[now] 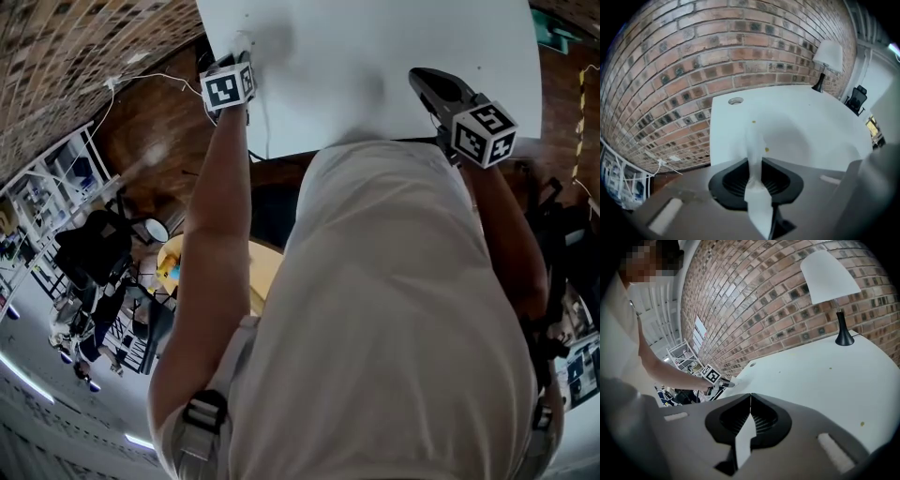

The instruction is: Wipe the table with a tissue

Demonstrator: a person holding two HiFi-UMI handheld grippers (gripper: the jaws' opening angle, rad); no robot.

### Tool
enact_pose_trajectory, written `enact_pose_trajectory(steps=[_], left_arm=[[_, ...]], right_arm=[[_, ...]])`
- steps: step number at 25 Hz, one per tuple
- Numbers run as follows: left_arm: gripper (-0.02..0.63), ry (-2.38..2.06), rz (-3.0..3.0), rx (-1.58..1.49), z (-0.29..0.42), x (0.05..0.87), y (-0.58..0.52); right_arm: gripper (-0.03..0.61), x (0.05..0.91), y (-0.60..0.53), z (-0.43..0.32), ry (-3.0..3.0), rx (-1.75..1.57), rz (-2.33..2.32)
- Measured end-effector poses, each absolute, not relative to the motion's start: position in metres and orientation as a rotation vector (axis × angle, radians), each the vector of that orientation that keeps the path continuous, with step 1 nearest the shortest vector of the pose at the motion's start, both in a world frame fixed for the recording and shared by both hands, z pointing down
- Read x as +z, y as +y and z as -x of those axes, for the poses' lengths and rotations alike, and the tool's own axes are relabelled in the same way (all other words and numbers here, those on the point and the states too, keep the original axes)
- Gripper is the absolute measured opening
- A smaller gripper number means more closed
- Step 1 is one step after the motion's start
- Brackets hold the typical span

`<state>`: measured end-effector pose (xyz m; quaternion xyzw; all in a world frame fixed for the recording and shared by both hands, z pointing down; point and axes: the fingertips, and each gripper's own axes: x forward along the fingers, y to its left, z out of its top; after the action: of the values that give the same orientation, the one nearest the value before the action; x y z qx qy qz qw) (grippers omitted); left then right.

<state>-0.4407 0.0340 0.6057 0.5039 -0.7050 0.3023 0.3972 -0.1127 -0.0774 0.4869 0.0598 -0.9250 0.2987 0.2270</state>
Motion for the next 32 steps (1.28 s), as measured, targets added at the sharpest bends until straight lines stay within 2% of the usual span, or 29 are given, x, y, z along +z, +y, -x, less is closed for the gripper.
enact_pose_trajectory(steps=[12, 24, 27, 30, 32], left_arm=[[0.063, -1.540, -1.328, 1.195, 0.417, 0.619, 0.029], [0.069, -1.269, -1.625, 1.230, 0.347, 0.622, 0.017], [0.071, -1.121, -1.748, 1.126, 0.313, 0.615, 0.018], [0.072, -1.047, -1.804, 0.713, 0.283, 0.600, 0.008], [0.072, -1.141, -1.764, 0.440, 0.296, 0.587, -0.006]], right_arm=[[0.009, 0.483, -0.070, 0.105, -2.572, 0.784, -0.113], [0.009, 0.486, -0.071, 0.104, -2.566, 0.794, -0.113], [0.008, 0.485, -0.073, 0.107, -2.569, 0.799, -0.113], [0.009, 0.484, -0.075, 0.107, -2.571, 0.809, -0.120], [0.009, 0.484, -0.078, 0.106, -2.567, 0.817, -0.129]])
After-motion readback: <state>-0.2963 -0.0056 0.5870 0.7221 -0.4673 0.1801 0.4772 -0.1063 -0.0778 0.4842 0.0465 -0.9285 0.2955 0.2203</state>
